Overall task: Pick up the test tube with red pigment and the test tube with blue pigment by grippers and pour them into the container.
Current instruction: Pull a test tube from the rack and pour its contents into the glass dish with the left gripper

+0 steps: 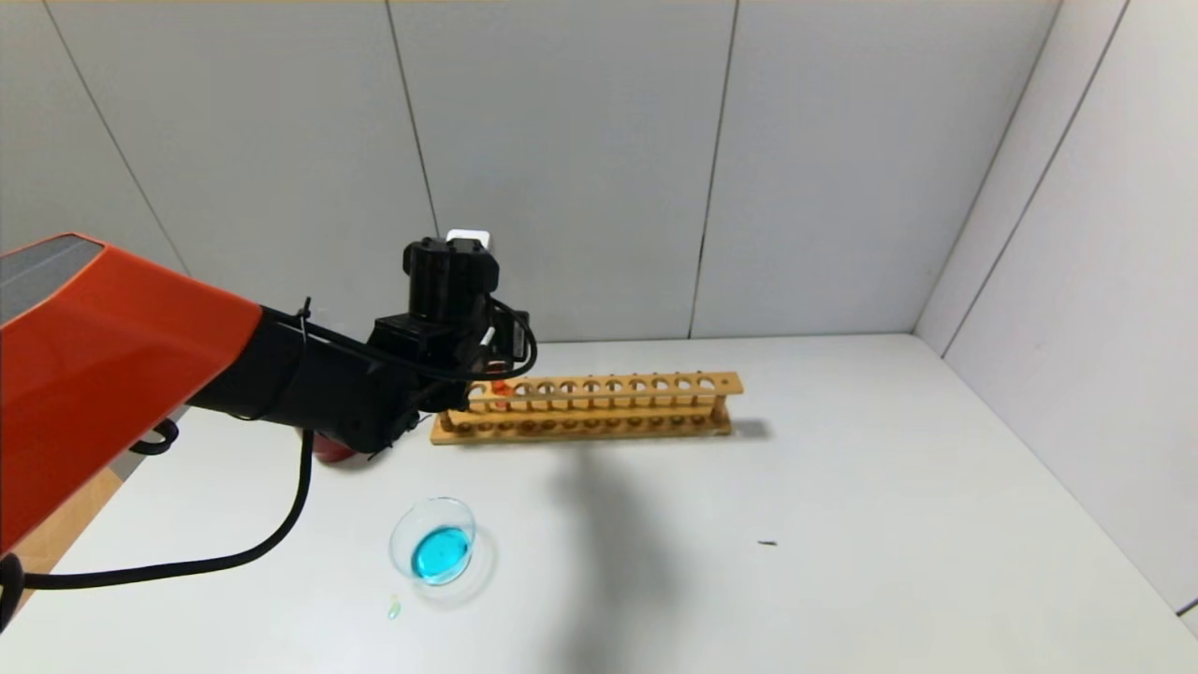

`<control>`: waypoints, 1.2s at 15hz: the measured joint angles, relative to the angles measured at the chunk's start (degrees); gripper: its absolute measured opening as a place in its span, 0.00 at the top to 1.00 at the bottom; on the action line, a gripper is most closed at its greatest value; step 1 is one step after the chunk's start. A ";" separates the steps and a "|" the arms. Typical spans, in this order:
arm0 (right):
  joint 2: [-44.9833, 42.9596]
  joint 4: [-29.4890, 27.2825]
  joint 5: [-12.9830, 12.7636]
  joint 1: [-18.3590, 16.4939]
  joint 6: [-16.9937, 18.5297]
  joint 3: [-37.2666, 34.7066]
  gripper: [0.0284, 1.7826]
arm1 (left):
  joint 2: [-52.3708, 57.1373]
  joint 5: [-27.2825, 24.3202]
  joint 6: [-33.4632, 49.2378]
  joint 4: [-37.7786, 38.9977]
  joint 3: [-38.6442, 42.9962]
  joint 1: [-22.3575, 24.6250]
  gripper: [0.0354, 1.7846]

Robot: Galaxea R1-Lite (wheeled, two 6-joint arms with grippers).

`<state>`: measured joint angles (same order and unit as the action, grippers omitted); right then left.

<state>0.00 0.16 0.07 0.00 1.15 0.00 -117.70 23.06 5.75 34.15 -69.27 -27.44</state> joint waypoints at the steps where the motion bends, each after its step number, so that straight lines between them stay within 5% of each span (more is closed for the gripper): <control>1: 0.00 0.00 0.00 0.00 -0.02 0.00 0.04 | 0.59 -0.02 -0.05 -0.46 -0.20 -0.01 0.83; 18: 0.00 0.00 0.00 0.00 0.00 0.00 0.04 | 9.37 0.72 -0.96 -15.96 -6.42 -0.10 0.83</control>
<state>0.00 0.16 0.07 0.00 1.15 0.00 -108.33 23.78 4.79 18.19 -75.69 -27.54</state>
